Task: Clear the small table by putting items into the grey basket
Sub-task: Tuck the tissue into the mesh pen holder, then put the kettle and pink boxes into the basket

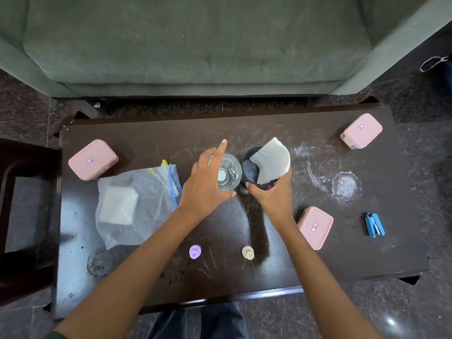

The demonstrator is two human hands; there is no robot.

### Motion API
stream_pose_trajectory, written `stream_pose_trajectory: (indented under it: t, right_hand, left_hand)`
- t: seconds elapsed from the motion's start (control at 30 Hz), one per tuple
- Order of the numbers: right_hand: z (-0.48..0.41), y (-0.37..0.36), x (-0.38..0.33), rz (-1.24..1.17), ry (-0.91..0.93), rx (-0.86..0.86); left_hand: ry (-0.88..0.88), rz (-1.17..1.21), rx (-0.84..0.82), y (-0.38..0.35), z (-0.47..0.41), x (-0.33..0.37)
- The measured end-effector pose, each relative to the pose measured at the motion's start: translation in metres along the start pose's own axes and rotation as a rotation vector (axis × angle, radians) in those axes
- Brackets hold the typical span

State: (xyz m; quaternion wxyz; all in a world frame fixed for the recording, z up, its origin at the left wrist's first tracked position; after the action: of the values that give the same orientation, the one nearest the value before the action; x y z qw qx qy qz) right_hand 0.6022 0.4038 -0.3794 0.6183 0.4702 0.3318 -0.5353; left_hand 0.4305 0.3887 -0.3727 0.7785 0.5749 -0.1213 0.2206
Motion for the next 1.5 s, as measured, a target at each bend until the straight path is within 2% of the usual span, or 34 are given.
stream_pose_trajectory:
  t: [0.13, 0.23, 0.33, 0.4, 0.5, 0.6, 0.7, 0.83, 1.0, 1.17, 1.3, 1.37, 1.5]
  right_hand:
    - [0.006, 0.0, 0.006, 0.008, -0.067, -0.015]
    - [0.018, 0.007, 0.011, -0.05, -0.144, 0.039]
    - [0.049, 0.007, 0.005, -0.168, -0.193, 0.16]
    - [0.072, -0.003, 0.002, -0.16, -0.191, 0.19]
    - [0.099, -0.038, -0.001, -0.171, -0.172, 0.13]
    - [0.116, -0.077, -0.011, -0.125, -0.128, 0.032]
    - [0.122, -0.111, -0.023, -0.068, -0.077, -0.066]
    - [0.129, -0.148, -0.031, -0.06, -0.074, -0.179]
    - [0.132, -0.173, -0.039, -0.022, -0.012, -0.19]
    - [0.133, -0.176, -0.043, -0.004, 0.02, -0.162]
    - [0.132, -0.157, -0.052, 0.039, 0.12, -0.122]
    - [0.13, -0.138, -0.054, 0.085, 0.189, -0.058]
    - [0.118, -0.079, -0.045, 0.269, 0.295, 0.117]
  left_hand:
    - [-0.014, 0.061, -0.004, 0.002, 0.003, 0.0]
    - [0.021, 0.088, 0.0, 0.007, 0.011, -0.003]
    - [0.039, 0.058, 0.127, 0.029, 0.023, -0.013]
    - [0.062, 0.047, 0.225, 0.047, 0.03, -0.029]
    - [0.127, 0.006, 0.354, 0.075, 0.04, -0.074]
    - [0.232, -0.047, 0.415, 0.098, 0.045, -0.128]
    - [0.327, -0.107, 0.375, 0.11, 0.038, -0.179]
    - [0.466, -0.201, 0.154, 0.104, 0.02, -0.239]
    - [0.543, -0.228, -0.027, 0.084, 0.008, -0.266]
    - [0.544, -0.197, 0.042, 0.097, 0.013, -0.25]
    - [0.433, -0.146, 0.202, 0.12, 0.031, -0.183]
    - [0.377, -0.107, 0.225, 0.116, 0.049, -0.145]
    - [0.259, -0.097, 0.169, 0.089, 0.074, -0.087]
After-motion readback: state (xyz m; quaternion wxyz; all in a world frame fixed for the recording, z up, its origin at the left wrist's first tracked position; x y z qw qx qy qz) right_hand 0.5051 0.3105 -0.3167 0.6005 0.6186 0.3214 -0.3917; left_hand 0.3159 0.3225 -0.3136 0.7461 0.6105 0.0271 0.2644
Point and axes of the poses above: each hand's wrist, its own z-axis away from the middle knuckle, its own y-axis out of the back of the hand, x = y × z, the point moved 7 cm from there along -z, towards the middle knuckle, and after that the axes turned 12 degrees about -z, right-handed, at the moved point
